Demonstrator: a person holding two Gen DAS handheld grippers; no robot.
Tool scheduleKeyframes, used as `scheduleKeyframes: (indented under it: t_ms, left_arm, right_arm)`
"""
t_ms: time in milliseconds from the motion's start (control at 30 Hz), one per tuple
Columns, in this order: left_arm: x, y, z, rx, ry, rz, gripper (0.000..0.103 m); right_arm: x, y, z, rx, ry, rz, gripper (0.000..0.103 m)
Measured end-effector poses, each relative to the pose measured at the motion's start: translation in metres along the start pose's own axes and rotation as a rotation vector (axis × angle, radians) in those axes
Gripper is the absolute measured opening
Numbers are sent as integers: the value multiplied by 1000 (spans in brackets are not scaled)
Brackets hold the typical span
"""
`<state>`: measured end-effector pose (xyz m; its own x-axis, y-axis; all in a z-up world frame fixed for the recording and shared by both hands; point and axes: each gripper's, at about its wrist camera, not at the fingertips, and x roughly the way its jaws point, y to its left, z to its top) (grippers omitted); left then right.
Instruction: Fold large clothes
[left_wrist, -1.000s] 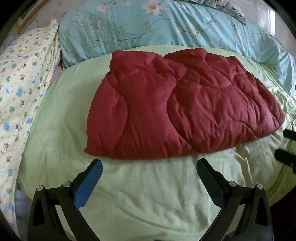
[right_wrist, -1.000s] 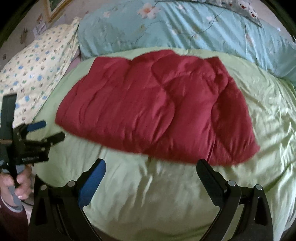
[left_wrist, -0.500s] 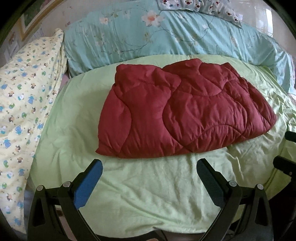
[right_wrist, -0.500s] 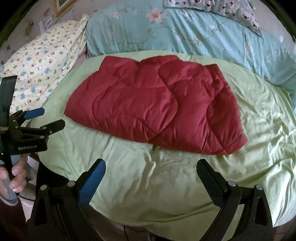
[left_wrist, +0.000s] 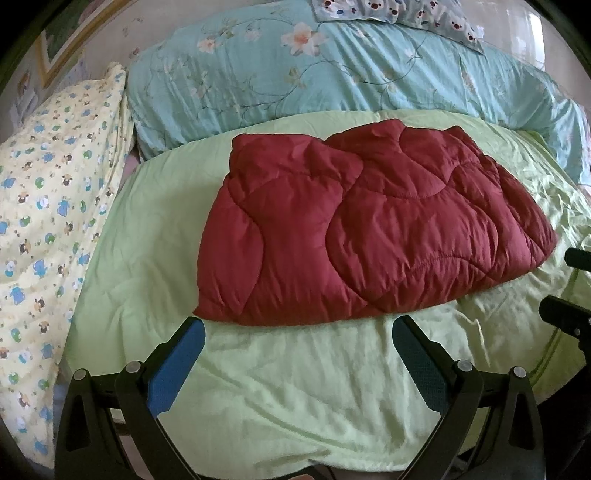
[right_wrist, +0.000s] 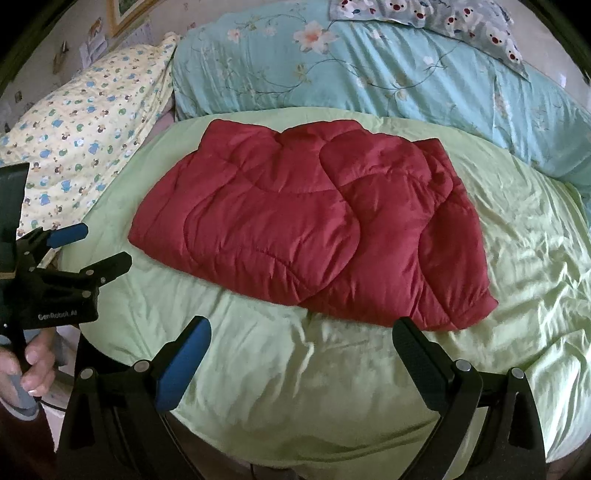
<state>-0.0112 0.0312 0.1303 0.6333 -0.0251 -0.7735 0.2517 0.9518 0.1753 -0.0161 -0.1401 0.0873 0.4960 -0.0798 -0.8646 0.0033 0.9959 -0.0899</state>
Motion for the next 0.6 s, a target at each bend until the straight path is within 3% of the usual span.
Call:
scheduleKeyframes:
  t_ms: [600]
  left_arm:
    - [31,-4,20,2,20,21,102]
  right_arm:
    - [24,-15,25,15,15,0,100]
